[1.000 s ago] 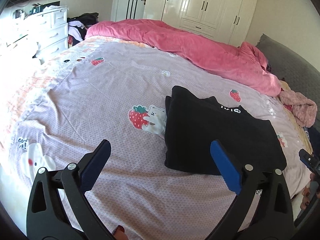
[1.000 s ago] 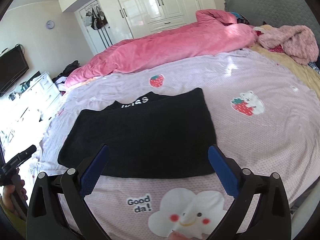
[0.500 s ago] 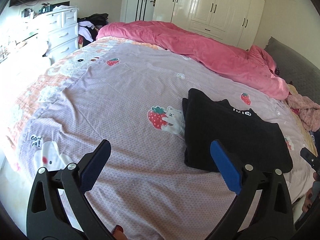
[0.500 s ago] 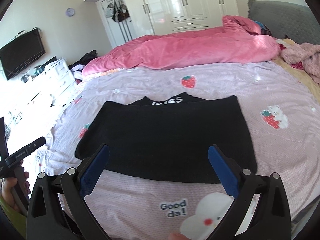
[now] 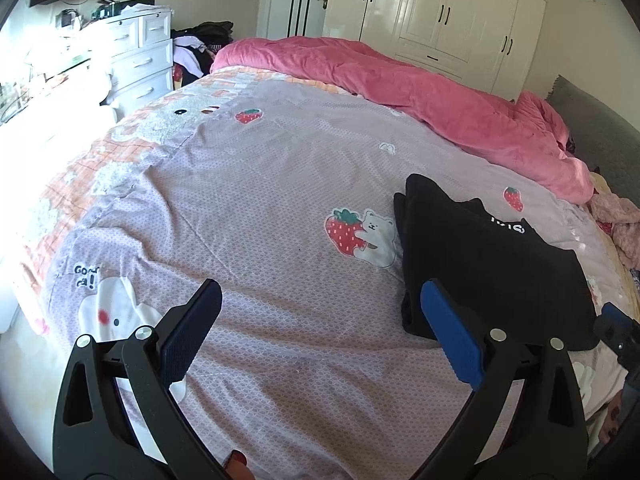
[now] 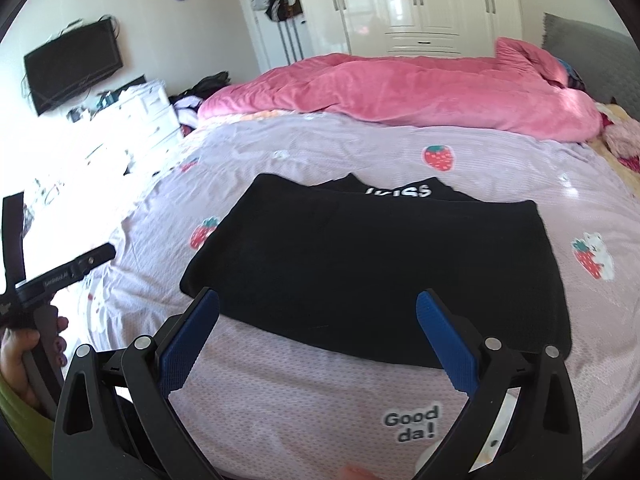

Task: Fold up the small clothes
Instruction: 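Move both grippers to the folded sweatshirt's edge and close on it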

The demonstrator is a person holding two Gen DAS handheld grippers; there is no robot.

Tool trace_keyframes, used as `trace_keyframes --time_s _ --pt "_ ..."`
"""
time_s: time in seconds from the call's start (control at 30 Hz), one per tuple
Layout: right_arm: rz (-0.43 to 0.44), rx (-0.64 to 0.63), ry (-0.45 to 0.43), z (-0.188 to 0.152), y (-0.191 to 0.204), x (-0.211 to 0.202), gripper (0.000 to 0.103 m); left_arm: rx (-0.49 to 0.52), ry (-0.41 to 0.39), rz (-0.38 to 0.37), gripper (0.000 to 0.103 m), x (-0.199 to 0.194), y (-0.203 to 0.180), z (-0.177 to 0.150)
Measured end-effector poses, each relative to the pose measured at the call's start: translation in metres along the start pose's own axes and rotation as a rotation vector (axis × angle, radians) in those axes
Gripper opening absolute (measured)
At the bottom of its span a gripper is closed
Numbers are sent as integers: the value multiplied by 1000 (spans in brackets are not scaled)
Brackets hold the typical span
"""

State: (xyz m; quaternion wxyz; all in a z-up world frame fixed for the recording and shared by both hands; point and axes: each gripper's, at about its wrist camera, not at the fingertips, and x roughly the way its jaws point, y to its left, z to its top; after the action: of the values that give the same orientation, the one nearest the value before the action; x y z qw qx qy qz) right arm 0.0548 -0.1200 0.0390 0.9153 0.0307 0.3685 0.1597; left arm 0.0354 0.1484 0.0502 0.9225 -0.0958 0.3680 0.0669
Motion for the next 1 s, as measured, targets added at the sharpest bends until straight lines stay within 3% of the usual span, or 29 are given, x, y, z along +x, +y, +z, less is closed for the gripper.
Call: trace_keyframes --time_s 0.4,0.7,1.0 --pt "2 -151 78 -15 51 52 98 -32 34 26 93 30 6 11" --pt "-53 -271 112 -25 87 95 98 -19 44 25 93 58 -10 34" --pt "-124 -296 140 -36 87 130 98 -5 72 40 93 99 -26 50"
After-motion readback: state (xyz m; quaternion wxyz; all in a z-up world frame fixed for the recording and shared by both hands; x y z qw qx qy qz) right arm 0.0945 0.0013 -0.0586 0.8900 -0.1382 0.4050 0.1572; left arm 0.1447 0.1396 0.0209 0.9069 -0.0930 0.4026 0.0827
